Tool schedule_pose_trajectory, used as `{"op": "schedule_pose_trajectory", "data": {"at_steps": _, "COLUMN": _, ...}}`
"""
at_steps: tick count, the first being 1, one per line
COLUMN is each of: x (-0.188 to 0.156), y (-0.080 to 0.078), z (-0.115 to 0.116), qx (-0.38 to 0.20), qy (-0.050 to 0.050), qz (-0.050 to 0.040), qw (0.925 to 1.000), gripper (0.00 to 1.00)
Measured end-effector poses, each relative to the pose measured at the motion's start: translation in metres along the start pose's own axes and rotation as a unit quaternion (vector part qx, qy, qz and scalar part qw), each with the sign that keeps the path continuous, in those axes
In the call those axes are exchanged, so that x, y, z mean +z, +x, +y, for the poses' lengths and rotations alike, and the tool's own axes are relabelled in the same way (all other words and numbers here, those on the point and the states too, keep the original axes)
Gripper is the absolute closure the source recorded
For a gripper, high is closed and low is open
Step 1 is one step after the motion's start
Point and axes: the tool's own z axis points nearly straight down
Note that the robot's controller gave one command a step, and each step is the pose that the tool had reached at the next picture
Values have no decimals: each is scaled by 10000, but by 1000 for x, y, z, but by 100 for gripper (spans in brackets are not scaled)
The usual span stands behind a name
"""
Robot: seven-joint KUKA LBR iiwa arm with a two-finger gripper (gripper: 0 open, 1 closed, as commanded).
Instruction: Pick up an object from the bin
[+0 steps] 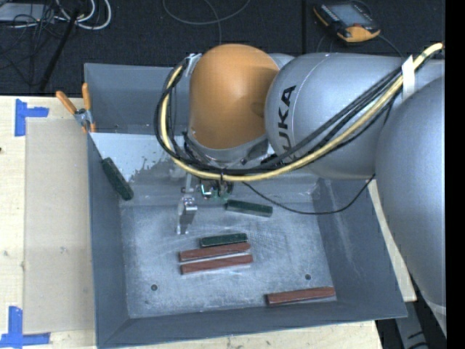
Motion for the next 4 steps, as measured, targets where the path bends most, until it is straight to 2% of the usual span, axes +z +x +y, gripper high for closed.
{"op": "schedule_pose_trajectory", "data": {"at_steps": 1, "x": -4, "y": -2, "z": -1, "qx": 16, "qy": -7, "qz": -35, "qw": 10000, "gripper": 0}}
{"op": "schedule_pose_trajectory", "data": {"at_steps": 2, "x": 47, "y": 14, "z": -37, "qx": -252, "qy": -12, "qz": -59, "qw": 9997, "gripper": 0}}
{"op": "schedule_pose_trajectory", "data": {"at_steps": 3, "x": 62, "y": 18, "z": -48, "qx": -320, "qy": -1, "qz": -33, "qw": 9995, "gripper": 0}}
{"op": "schedule_pose_trajectory", "data": {"at_steps": 4, "x": 63, "y": 58, "z": -48, "qx": -805, "qy": 7, "qz": 18, "qw": 9968, "gripper": 0}}
